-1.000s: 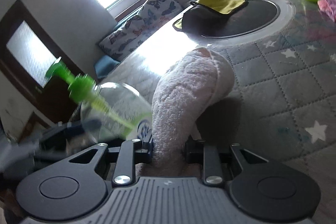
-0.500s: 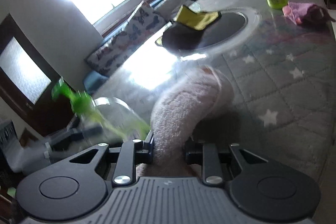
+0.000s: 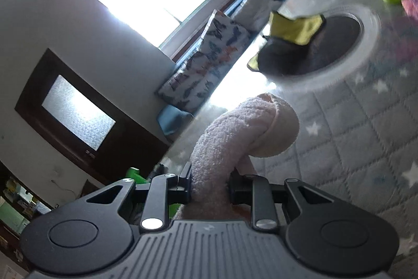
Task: Clean container
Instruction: 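Lift the soap bottle with the left gripper while the right gripper wipes it with the towel, then hold the bottle in the left gripper while the right gripper wipes its side with the towel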
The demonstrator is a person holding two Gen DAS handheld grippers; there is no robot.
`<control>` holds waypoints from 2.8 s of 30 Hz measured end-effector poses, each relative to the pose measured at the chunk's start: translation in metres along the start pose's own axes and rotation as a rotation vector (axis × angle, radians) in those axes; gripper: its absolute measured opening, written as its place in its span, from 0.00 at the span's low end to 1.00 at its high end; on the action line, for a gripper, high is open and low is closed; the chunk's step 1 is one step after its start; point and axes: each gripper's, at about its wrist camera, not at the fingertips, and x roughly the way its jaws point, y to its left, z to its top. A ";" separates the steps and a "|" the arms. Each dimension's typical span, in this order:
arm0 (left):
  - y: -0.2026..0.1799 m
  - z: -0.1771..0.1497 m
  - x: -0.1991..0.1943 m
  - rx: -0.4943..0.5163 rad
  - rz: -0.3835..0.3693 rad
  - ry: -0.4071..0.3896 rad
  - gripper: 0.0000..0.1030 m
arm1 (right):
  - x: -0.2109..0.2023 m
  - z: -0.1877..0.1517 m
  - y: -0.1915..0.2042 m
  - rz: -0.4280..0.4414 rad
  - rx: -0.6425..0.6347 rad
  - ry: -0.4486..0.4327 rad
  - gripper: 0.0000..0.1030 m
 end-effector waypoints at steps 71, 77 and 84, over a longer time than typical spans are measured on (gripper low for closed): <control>0.011 -0.024 -0.008 -0.098 0.074 0.034 0.86 | -0.002 -0.016 -0.003 -0.186 -0.052 0.000 0.24; 0.013 -0.025 -0.007 -0.091 0.064 0.030 0.85 | -0.014 -0.002 0.019 -0.038 -0.075 -0.045 0.24; 0.014 -0.025 -0.007 -0.090 0.054 0.029 0.85 | 0.004 0.010 0.028 0.080 -0.091 -0.023 0.25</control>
